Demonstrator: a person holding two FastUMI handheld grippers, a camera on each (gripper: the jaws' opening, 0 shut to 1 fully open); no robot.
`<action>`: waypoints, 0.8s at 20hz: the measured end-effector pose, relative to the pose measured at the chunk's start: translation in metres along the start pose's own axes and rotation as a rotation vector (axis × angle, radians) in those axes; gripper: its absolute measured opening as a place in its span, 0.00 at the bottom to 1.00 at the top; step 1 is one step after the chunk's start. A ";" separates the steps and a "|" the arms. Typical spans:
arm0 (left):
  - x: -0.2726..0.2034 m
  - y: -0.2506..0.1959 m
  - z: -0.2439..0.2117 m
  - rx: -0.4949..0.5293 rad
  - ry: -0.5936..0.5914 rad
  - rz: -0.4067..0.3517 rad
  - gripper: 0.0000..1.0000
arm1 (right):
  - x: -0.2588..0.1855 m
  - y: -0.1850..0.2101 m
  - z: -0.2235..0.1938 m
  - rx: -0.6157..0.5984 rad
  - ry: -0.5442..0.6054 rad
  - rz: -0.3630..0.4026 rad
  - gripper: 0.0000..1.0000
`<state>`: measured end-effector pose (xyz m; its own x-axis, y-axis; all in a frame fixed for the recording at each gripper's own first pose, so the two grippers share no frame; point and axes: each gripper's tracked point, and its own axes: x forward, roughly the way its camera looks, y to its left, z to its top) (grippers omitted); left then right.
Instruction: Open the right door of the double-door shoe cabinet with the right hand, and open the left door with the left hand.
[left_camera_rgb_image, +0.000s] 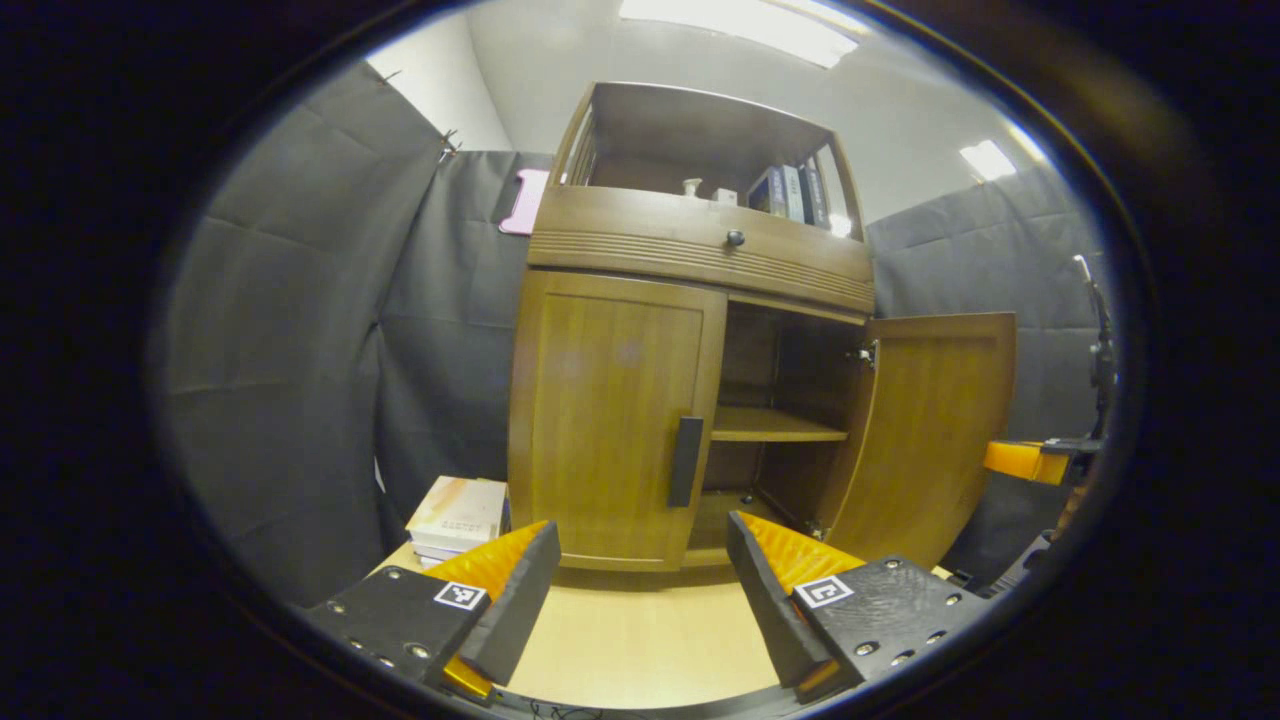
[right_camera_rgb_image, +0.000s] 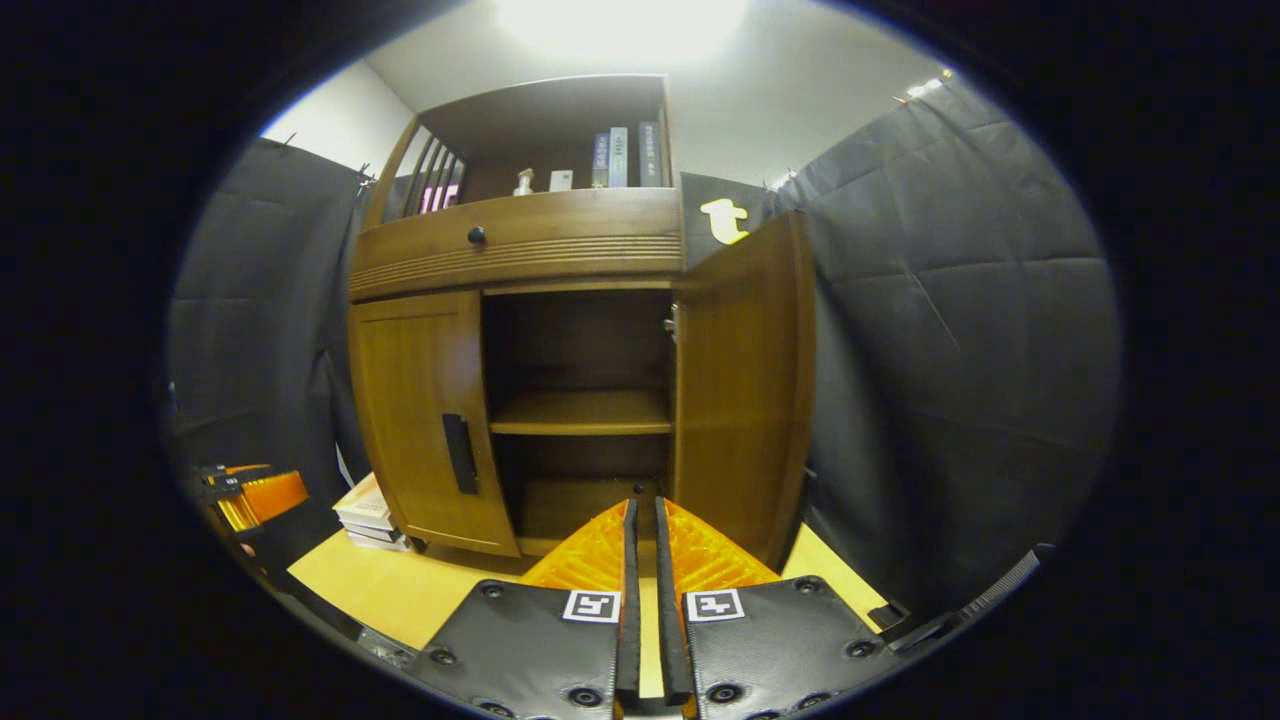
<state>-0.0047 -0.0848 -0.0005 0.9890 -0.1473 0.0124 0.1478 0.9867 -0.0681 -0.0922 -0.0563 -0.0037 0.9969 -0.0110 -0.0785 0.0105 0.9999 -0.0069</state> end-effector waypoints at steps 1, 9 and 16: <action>0.003 0.005 0.003 -0.006 -0.004 -0.003 0.96 | 0.002 0.009 0.004 0.001 -0.008 0.004 0.19; 0.062 0.015 0.024 0.014 -0.035 -0.036 0.96 | 0.038 0.042 0.002 0.039 -0.023 0.045 0.55; 0.143 -0.006 0.026 0.046 -0.026 -0.033 0.96 | 0.089 0.044 -0.001 0.011 -0.044 0.066 0.95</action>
<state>0.1360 -0.1098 0.0275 0.9831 -0.1788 0.0396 0.1797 0.9835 -0.0211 -0.0032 -0.0133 -0.0118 0.9979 0.0554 -0.0347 -0.0552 0.9984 0.0077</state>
